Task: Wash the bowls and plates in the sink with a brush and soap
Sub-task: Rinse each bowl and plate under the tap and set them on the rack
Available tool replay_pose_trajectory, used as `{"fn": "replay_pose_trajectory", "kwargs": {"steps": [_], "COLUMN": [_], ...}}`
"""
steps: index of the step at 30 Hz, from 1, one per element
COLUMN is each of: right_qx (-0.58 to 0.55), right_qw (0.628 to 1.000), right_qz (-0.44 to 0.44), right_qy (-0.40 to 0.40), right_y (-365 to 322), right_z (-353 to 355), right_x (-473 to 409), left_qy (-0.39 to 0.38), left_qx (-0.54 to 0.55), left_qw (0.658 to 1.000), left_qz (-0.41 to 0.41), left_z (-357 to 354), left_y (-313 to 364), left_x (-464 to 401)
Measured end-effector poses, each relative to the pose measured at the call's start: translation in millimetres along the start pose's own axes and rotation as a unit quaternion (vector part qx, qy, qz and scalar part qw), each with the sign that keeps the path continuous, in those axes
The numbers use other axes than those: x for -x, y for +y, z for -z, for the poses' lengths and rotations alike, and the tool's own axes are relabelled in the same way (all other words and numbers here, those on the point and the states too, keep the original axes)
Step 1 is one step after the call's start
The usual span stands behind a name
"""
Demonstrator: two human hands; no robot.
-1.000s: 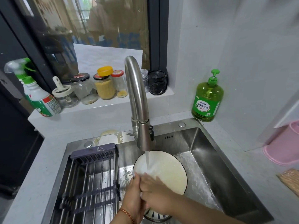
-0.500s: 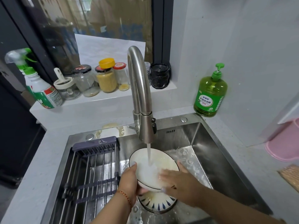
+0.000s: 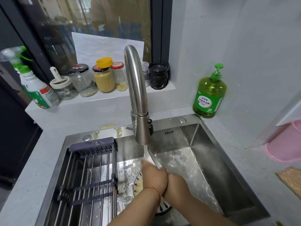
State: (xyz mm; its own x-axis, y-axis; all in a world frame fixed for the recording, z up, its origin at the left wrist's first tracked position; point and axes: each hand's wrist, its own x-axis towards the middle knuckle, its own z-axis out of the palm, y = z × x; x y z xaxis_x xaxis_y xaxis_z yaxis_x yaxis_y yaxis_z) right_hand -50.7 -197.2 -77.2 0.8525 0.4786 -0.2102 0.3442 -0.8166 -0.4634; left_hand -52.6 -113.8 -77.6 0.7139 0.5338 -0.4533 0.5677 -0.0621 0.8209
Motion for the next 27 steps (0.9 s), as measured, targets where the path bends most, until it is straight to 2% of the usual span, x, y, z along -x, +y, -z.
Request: {"fn": "replay_pose_trajectory", "kwargs": {"steps": [3,6,10,18,21,24,27], "right_qx": [-0.105,-0.256,-0.479,-0.666,-0.736,-0.799,-0.839], "right_qw": [0.994,0.965,0.873,0.736,0.663,0.581,0.514], "right_qz": [-0.002,-0.064,-0.091,-0.123,-0.136,-0.157,-0.174], "right_qy": [-0.004,0.008,0.019,0.007,-0.004,-0.011,-0.022], "right_y": [1.6,6.1,3.8,6.3,8.0,8.2,10.3], "right_z": [0.2,-2.5,3.9,9.6,7.5,7.1,5.0], "right_x": [6.0,7.7,9.3,5.7,1.7,-6.7,-14.9], "left_qy": [0.020,-0.002,-0.027,-0.012,-0.008,-0.020,-0.078], "left_qx": [-0.040,0.067,0.124,0.049,0.013,0.109,0.297], "left_qw": [0.999,0.997,0.991,0.999,1.000,0.992,0.944], "left_qz": [-0.004,0.025,0.034,0.019,0.014,0.057,0.123], "left_z": [5.4,13.3,16.5,19.3,28.0,33.5,42.5], "left_y": [12.4,23.0,12.3,-14.6,-27.6,-42.1,-47.0], "left_x": [-18.5,-40.9,-62.2,-63.2,-56.6,-48.8,-44.8]}}
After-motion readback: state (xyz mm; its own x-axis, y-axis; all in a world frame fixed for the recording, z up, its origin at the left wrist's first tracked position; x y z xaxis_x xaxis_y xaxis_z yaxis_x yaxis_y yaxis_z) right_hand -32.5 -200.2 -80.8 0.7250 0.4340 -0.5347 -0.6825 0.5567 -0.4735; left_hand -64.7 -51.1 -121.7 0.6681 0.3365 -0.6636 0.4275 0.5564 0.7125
